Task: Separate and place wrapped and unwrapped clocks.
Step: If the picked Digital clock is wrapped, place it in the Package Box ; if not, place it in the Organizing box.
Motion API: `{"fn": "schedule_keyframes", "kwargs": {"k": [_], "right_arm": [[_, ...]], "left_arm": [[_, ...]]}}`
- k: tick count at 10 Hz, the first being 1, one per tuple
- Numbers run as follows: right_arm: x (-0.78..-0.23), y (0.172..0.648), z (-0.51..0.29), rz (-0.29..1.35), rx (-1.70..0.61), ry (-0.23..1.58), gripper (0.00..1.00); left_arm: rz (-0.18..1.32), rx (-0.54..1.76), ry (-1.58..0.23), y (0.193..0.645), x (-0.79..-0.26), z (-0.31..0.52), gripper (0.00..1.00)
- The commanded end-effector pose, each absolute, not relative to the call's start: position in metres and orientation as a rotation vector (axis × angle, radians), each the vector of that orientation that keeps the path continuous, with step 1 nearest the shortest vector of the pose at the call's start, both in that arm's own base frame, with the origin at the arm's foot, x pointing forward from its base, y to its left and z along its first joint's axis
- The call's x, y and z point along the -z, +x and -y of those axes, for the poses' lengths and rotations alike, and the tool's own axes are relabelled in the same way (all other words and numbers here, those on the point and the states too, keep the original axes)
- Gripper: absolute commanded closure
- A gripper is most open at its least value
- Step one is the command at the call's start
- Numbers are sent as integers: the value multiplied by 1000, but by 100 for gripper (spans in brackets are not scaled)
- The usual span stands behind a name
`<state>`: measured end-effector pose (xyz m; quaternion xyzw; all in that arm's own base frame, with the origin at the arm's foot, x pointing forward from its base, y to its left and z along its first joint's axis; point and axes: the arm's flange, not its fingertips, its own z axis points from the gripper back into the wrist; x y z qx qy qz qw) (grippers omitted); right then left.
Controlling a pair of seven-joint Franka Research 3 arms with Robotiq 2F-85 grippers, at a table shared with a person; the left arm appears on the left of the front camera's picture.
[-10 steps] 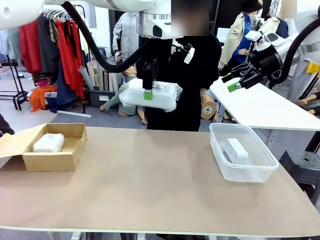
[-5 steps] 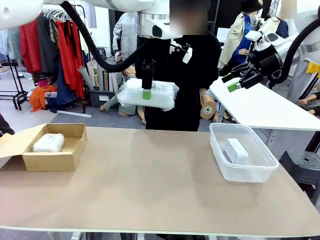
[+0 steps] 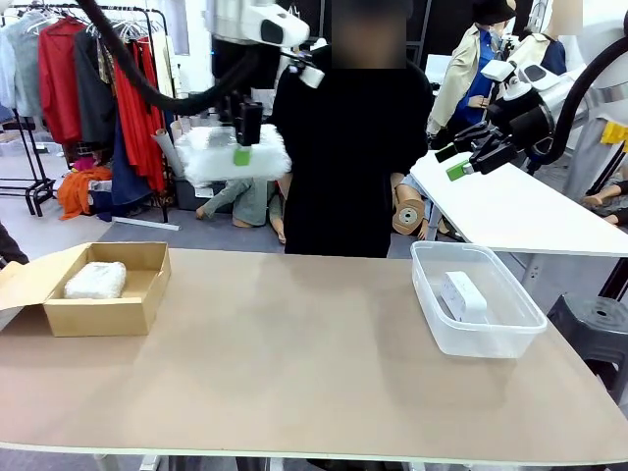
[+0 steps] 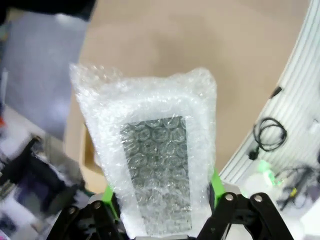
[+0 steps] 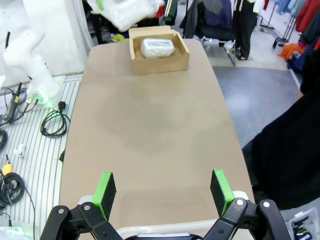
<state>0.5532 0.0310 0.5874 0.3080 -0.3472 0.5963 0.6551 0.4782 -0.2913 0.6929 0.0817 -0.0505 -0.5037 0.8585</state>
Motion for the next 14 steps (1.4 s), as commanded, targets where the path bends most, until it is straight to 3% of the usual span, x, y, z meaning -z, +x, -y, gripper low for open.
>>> {"fn": "schedule_keyframes", "kwargs": {"k": [1,6,9,14], "right_arm": [[-588,552,-31,798,-1363,692,0],[-588,552,-31,798,-1363,692,0],[-588,552,-31,798,-1363,692,0],[-588,552,-31,798,-1363,692,0]], "left_arm": [[117,809,202,461,-686,249,100],[233,377,177,441,-650,164,100],[211,172,253,443,-638,148,100],[199,241,221,449,-641,145,100]]}}
